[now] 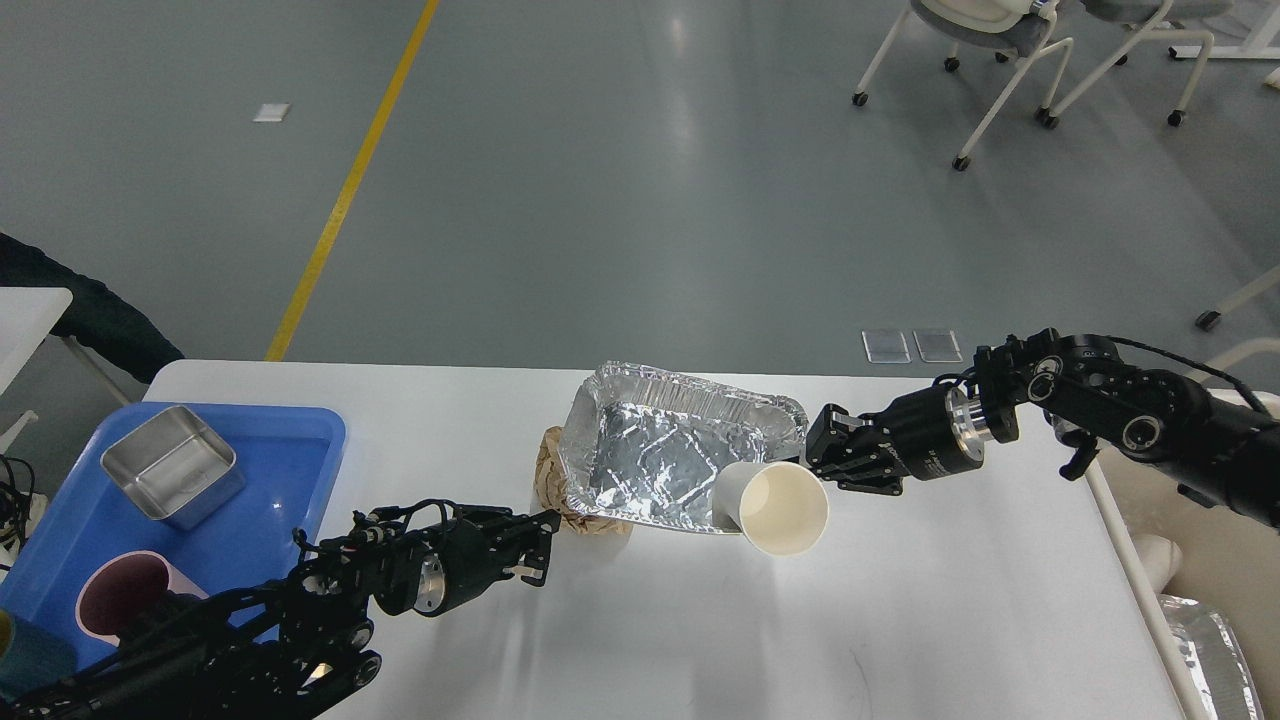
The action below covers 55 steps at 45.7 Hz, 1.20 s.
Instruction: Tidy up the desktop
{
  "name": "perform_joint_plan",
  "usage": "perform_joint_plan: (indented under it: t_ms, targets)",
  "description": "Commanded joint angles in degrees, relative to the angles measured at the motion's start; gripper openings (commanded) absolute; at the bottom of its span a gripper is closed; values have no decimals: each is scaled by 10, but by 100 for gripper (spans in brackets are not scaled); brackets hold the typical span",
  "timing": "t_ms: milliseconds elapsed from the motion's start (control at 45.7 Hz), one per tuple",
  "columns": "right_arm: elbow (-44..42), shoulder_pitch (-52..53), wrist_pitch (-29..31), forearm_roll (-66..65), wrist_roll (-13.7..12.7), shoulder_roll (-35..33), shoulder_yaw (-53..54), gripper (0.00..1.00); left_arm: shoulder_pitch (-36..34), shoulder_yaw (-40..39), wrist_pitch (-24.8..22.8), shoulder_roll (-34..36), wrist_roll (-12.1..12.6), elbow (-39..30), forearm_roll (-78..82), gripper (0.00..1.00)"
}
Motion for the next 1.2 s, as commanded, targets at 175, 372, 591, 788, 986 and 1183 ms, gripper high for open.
perform_joint_plan:
  t_ms: [175, 372, 591, 788, 986, 1183]
  targets:
    - [1, -2, 0, 0, 0, -4, 0, 0, 46, -33, -6, 246, -3, -202, -13, 97]
    - [2, -3, -1, -1, 0, -4, -1, 0, 117, -139, 11, 391, 7, -232, -163, 97]
    - [1, -6, -3, -2, 0, -1, -1, 0, 178, -208, 18, 504, -6, -268, -242, 97]
    - [3, -6, -4, -2, 0, -4, -1, 0, 195, -201, 35, 537, -8, -304, -242, 97]
    - [3, -8, -4, -1, 0, -9, -1, 0, 188, -203, 34, 528, -5, -300, -243, 97]
    - [4, -7, -4, -1, 0, -10, 0, 0, 94, -183, -13, 384, 0, -255, -215, 97]
